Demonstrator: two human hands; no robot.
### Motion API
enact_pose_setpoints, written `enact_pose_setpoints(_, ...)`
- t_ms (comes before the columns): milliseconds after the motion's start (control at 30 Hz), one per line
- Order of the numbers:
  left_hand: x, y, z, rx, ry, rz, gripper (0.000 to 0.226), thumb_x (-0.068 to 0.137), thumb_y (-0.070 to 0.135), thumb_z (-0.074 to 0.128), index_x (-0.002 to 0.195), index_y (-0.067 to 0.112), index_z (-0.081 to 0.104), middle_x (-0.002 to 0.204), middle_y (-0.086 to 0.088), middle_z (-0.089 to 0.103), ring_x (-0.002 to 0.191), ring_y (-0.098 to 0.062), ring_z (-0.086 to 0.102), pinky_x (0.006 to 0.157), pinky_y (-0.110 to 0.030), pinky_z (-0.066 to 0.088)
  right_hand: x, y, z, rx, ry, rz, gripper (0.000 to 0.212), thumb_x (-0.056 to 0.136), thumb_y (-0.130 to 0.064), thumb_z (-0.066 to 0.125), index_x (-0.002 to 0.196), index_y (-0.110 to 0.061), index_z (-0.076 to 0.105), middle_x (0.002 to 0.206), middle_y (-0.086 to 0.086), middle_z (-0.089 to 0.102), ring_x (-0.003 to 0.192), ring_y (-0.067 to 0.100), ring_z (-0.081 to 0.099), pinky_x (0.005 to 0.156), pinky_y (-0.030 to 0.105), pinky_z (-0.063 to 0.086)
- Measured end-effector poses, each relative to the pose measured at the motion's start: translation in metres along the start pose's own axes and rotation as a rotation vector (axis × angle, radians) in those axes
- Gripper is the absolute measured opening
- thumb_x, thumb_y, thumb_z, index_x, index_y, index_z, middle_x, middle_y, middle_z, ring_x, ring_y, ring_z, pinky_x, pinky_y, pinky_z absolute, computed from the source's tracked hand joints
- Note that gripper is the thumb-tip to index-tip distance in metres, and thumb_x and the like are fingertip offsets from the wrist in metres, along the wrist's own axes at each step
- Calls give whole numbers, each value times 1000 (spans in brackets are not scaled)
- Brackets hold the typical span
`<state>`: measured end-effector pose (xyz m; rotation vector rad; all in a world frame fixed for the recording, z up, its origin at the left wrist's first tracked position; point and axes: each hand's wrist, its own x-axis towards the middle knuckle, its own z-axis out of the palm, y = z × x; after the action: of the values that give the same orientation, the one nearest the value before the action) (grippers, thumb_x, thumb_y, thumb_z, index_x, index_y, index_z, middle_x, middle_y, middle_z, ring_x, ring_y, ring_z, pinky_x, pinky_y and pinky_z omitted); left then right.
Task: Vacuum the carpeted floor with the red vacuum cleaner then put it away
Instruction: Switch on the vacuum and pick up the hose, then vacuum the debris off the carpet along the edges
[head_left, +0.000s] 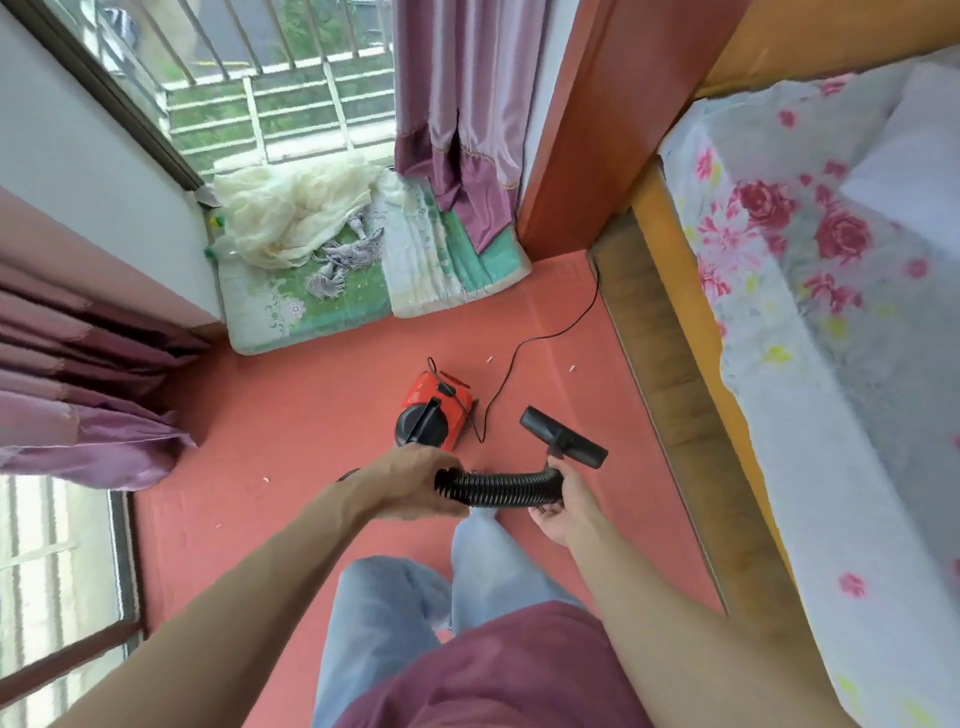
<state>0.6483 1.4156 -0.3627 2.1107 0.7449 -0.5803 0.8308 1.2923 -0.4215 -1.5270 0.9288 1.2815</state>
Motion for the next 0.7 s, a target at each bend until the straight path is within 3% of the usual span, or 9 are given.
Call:
enact_pose_setpoints(100,14,-11,-13,-38,-19,-1,35,86,53,64,100,21,64,84,0,63,74,-18,56,66,-34,44,1,-3,8,75,30,-49,21,90,-21,68,84,-8,52,68,5,47,44,12,49,68,29,49)
enact_pose_setpoints(233,40,-25,-23,-137,-35,6,47,85,58,63,89,12,64,73,-2,60,64,-17,53,60,-32,42,15,-4,23,147,100,-121,23,89,-24,68,85,-8,51,63,3,44,25,8,42,60,28,48)
enact_pose_setpoints(333,64,-34,-28,-163,-42,31,56,83,61,63,83,5,62,68,-6,60,62,-20,53,58,-35,42,35,-11,35,159,114,-139,24,88,-23,68,100,-9,53,69,5,49,34,11,51,58,30,48)
enact_pose_setpoints(467,84,-48,-23,-193,-72,21,55,83,63,63,85,8,65,68,-5,63,61,-19,59,65,-41,53,59,-23,41,66,107,-109,36,86,-19,70,116,-9,53,85,10,58,71,20,59,58,35,46)
enact_pose_setpoints(567,100,-52,-9,-242,-111,21,48,82,63,65,88,15,68,73,-7,68,67,-22,66,69,-41,56,84,-25,36,104,109,-116,29,87,-17,68,109,-7,52,82,10,57,68,20,57,61,36,50)
enact_pose_setpoints(700,136,-51,13,-275,-146,29,48,80,63,68,90,16,68,81,-11,74,78,-26,71,74,-42,57,130,-25,22,193,45,-124,36,86,-20,70,112,0,55,83,16,64,62,24,66,72,37,58)
